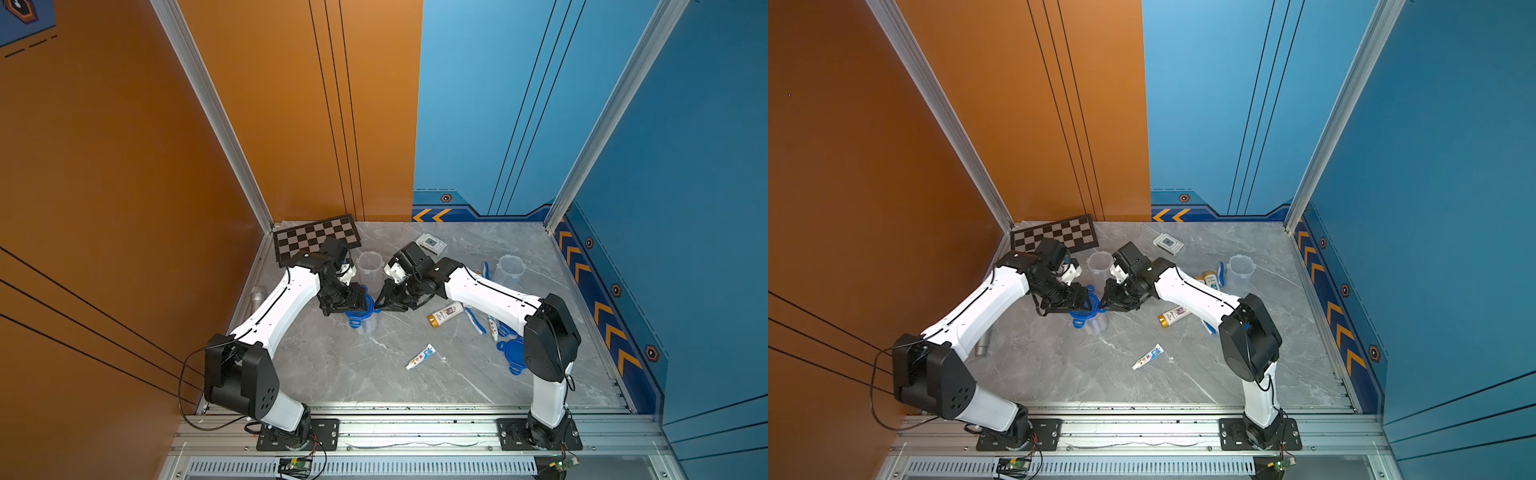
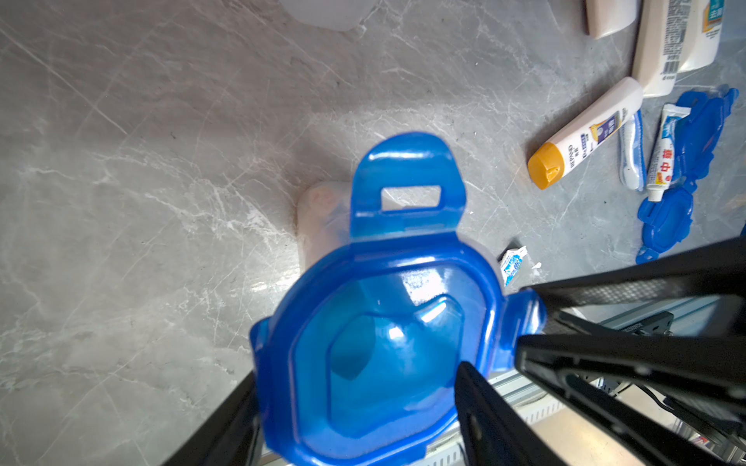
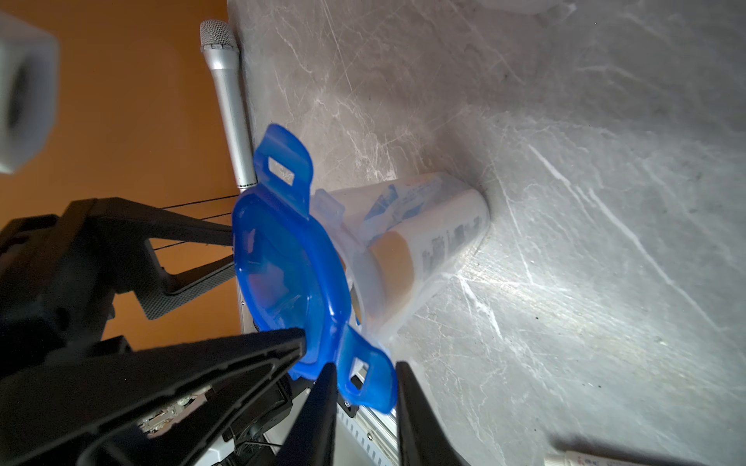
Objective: Pack away toiletry kits
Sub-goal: Adjust the lid on the container.
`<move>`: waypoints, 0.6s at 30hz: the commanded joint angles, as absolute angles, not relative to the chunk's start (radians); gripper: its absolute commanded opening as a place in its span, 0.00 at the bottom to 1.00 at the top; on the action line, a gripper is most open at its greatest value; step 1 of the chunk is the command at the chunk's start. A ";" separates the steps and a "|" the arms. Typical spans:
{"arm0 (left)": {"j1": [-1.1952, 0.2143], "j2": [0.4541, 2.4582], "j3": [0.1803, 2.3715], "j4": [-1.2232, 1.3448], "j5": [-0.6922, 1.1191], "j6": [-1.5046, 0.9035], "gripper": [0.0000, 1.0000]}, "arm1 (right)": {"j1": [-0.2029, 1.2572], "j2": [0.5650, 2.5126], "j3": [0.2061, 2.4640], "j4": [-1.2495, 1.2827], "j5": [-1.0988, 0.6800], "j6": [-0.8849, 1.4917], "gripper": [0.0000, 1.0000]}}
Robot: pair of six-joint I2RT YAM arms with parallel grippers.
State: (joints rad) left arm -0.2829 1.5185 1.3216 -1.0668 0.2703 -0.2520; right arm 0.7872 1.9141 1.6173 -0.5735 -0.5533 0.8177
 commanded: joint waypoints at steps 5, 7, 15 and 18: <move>-0.289 1.535 1.304 -1.119 0.250 -0.244 0.75 | 0.793 1.858 1.595 -0.548 -0.539 0.827 0.23; -0.290 1.534 1.306 -1.123 0.253 -0.242 0.75 | 0.793 1.855 1.589 -0.548 -0.537 0.827 0.19; -0.288 1.527 1.319 -1.142 0.251 -0.241 0.82 | 0.789 1.841 1.577 -0.548 -0.531 0.826 0.11; -0.288 1.519 1.321 -1.148 0.254 -0.241 0.92 | 0.787 1.832 1.575 -0.548 -0.527 0.827 0.10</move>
State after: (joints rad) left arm -0.2825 1.5185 1.3220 -1.0962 0.2665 -0.2501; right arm 0.7868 1.8790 1.5879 -0.5640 -0.5457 0.8211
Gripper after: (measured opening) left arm 0.909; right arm 0.101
